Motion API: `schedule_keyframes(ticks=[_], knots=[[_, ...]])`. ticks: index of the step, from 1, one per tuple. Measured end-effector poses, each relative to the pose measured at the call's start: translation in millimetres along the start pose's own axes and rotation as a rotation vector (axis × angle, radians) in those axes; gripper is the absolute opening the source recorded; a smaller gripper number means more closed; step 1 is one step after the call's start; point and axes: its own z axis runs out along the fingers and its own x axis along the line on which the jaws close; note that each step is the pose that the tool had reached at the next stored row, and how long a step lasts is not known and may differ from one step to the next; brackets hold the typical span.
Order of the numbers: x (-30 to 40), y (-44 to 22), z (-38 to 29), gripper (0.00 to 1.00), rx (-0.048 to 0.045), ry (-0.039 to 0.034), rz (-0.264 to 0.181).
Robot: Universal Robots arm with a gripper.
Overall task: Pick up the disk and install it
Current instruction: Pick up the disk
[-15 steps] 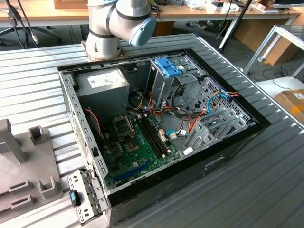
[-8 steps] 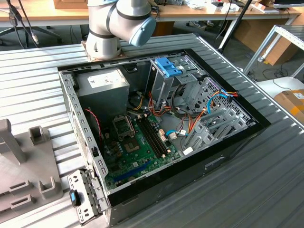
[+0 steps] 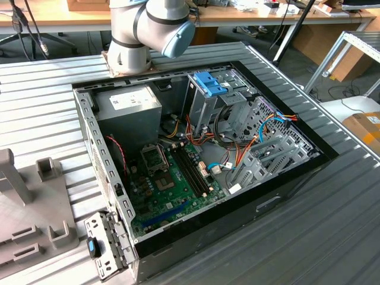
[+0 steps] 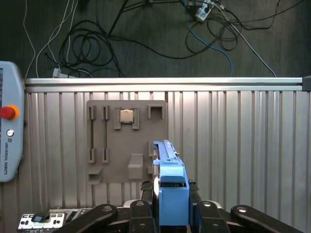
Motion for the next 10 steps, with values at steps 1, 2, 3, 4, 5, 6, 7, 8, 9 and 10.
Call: schedule_keyframes(ticks=[1,2,3,4,5,6,7,8,9,10], knots=[[0.0,-0.8,0.0,0.36,-0.0001,0.0000,0.000],[0.0,-2.1,0.0,0.36,0.0000,0.0000,0.000],[0.0,-4.1,0.1,0.36,0.0000,0.0000,0.000],[-0.1,-5.9,0.1,0.36,0.0000,0.0000,0.000],[-0.1,-7.6,0.1,0.36,0.0000,0.0000,0.000],[-0.1,-9.4,0.2,0.36,0.0000,0.0000,0.000],[-0.1,-11.2,0.2,0.36,0.0000,0.0000,0.000],[-0.2,-13.6,0.3,0.36,0.0000,0.0000,0.000],[-0.2,-15.8,0.3,0.36,0.0000,0.0000,0.000],[-0.3,-18.6,0.3,0.36,-0.0001,0.0000,0.000]])
